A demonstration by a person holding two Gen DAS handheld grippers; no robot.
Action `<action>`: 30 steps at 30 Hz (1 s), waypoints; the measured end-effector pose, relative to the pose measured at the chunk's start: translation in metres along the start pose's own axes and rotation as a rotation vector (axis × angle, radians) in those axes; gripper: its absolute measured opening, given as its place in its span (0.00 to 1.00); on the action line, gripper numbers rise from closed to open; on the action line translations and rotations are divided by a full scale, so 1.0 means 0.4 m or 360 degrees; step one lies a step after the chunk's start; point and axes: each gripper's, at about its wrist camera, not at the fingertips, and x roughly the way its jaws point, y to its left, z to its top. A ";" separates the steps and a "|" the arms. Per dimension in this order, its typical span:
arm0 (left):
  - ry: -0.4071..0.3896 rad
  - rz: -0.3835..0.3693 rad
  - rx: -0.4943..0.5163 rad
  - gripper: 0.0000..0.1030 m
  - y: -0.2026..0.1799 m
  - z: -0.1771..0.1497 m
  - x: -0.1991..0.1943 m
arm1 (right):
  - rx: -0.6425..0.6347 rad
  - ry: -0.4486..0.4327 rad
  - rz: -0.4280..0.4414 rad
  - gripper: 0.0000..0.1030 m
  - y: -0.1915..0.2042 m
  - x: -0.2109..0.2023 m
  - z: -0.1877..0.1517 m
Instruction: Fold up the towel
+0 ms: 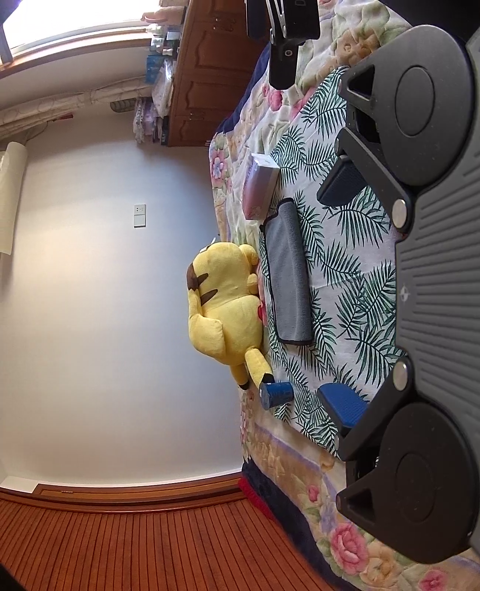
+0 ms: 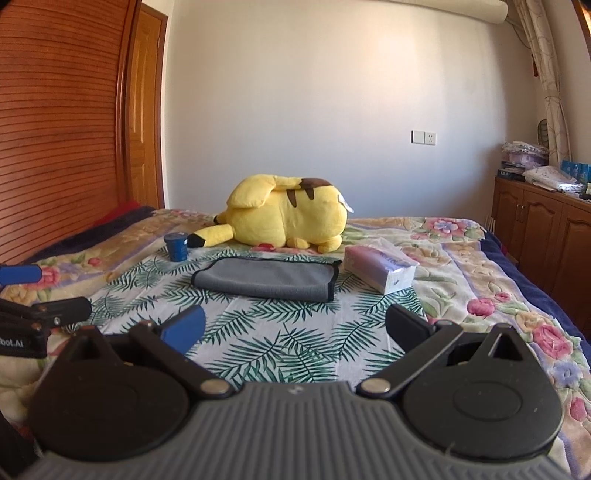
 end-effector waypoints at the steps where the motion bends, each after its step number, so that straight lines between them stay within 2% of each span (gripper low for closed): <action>1: -0.0004 0.0001 -0.0001 0.84 0.000 0.000 -0.001 | 0.0002 -0.0009 -0.0003 1.00 -0.002 -0.002 0.000; 11: -0.0048 -0.0008 -0.0025 0.84 0.003 0.003 -0.014 | 0.0011 -0.0076 -0.0028 1.00 -0.006 -0.014 0.000; 30: -0.0046 -0.0002 -0.0053 0.84 0.011 0.002 -0.016 | 0.0018 -0.0085 -0.0046 1.00 -0.010 -0.014 -0.002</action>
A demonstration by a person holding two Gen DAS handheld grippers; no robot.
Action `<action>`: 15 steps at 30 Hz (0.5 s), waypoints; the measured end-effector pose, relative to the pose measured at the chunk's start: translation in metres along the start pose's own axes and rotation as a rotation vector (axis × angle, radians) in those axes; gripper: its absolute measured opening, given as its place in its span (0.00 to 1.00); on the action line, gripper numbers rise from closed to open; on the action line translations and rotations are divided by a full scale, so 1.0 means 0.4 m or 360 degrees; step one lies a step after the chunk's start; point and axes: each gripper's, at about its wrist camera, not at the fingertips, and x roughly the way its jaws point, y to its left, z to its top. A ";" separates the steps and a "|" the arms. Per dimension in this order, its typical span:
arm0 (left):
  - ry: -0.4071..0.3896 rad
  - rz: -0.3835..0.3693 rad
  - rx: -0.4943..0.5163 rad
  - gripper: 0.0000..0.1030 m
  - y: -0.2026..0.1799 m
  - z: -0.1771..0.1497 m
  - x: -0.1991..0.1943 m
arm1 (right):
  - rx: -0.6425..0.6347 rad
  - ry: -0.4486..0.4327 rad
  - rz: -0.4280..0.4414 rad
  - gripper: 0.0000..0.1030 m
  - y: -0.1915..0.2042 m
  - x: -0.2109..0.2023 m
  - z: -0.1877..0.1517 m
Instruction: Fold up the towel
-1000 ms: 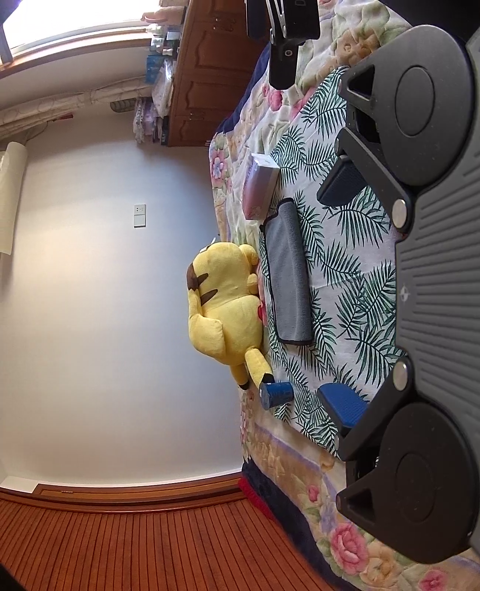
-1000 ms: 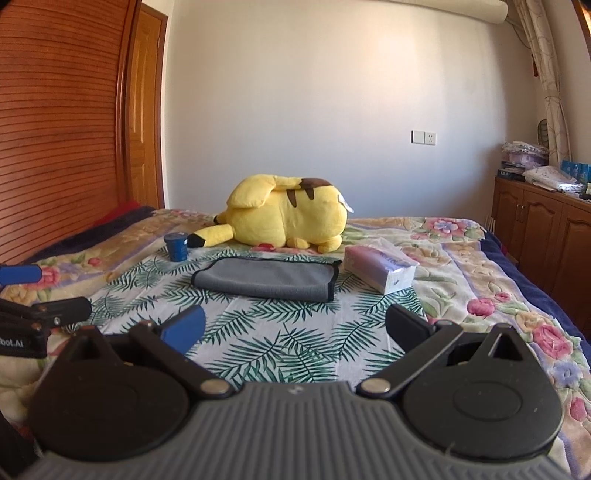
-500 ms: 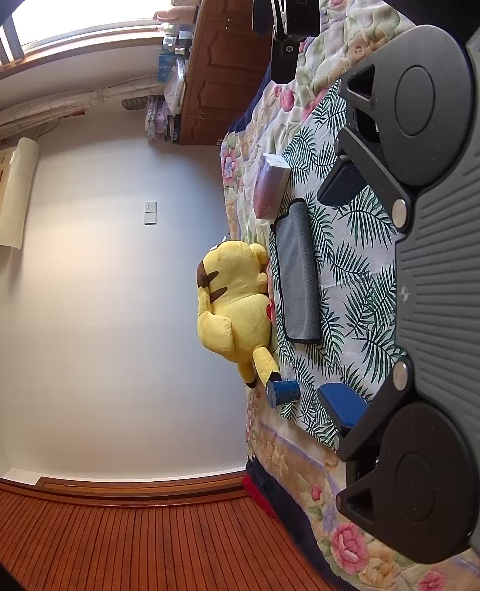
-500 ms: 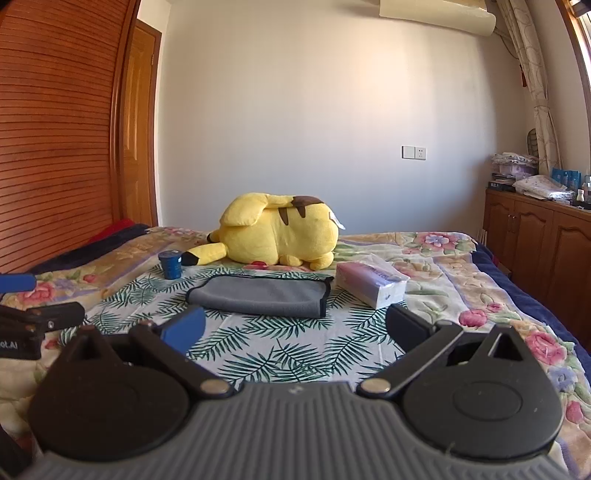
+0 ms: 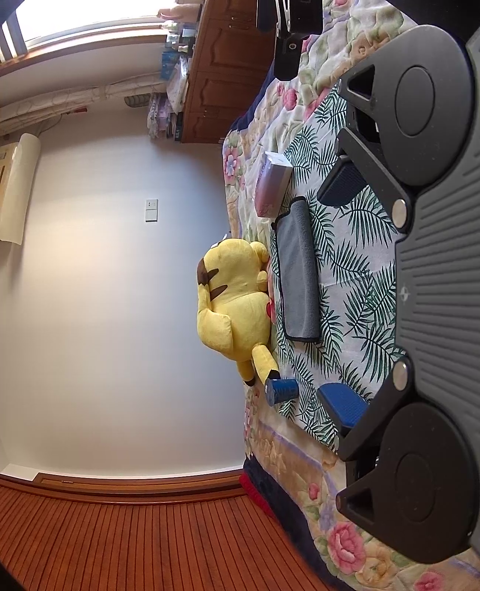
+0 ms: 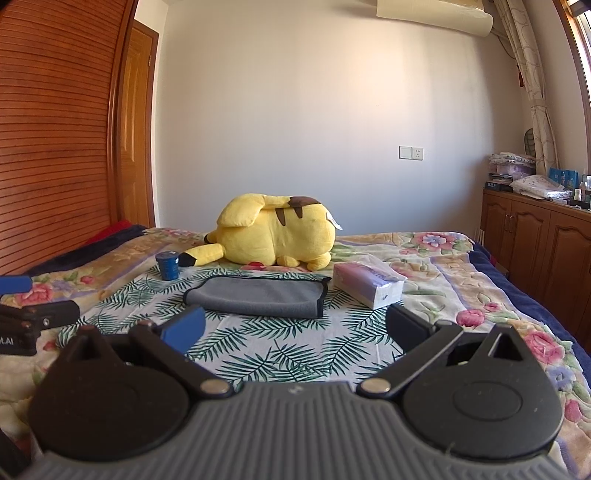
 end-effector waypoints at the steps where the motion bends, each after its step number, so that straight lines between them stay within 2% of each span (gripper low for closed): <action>1: 0.0000 0.0001 0.0001 0.84 0.000 0.000 0.000 | 0.0000 0.0000 0.0000 1.00 0.001 0.000 0.000; 15: -0.0003 0.0005 -0.0002 0.84 0.004 0.002 0.001 | -0.0001 -0.0001 0.0000 1.00 -0.001 -0.001 -0.001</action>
